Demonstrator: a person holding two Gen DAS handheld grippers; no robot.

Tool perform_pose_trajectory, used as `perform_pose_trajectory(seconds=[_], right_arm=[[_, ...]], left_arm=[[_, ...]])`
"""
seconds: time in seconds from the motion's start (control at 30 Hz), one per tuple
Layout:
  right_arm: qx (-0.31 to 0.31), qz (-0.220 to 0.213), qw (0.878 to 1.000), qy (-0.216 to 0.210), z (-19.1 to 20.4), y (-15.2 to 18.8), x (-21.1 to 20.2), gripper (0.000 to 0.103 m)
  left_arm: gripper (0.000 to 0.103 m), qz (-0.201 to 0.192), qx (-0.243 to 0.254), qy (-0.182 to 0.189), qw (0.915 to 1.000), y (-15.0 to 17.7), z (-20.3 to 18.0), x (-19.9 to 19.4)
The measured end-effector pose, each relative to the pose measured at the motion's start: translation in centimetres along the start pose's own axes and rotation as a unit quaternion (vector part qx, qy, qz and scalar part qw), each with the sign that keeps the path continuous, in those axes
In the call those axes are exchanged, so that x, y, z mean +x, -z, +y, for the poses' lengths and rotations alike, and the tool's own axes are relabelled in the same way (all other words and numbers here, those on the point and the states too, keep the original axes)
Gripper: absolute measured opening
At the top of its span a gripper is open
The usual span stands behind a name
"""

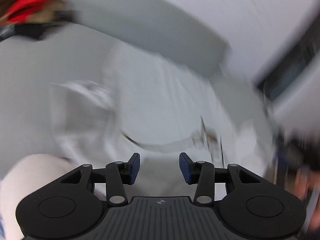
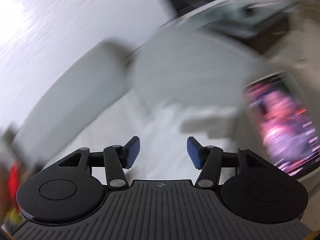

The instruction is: Fold clothes

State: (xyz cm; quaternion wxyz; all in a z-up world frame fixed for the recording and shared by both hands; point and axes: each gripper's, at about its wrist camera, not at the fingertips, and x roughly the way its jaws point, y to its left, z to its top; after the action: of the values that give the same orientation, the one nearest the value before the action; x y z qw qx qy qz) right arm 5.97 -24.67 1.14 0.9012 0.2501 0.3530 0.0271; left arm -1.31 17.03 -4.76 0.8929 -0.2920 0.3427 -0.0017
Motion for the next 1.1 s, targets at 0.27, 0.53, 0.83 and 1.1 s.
perform_pose_trajectory(seconds=[0.27,0.53,0.83,1.1], right_arm=[[-0.150,0.166,0.970,-0.099,8.0,6.7,2.5,0.065],[-0.242,0.215,0.944,-0.067,10.2,10.3,7.9,0.065],[-0.296,0.198,0.932,-0.066,10.9,11.8,7.3,0.069],[-0.267,0.206,0.937,-0.085,10.1,11.3,7.6,0.069]], left_arm=[[0.046,-0.040,-0.223,0.007,0.9739,-1.6,10.8,-2.4],[0.047,0.011,-0.213,0.086,0.9731,-3.4,10.9,2.0],[0.054,-0.022,-0.370,0.076,0.9255,-4.1,13.7,6.2],[0.000,-0.116,-0.382,0.064,0.9146,-3.8,15.5,4.1]])
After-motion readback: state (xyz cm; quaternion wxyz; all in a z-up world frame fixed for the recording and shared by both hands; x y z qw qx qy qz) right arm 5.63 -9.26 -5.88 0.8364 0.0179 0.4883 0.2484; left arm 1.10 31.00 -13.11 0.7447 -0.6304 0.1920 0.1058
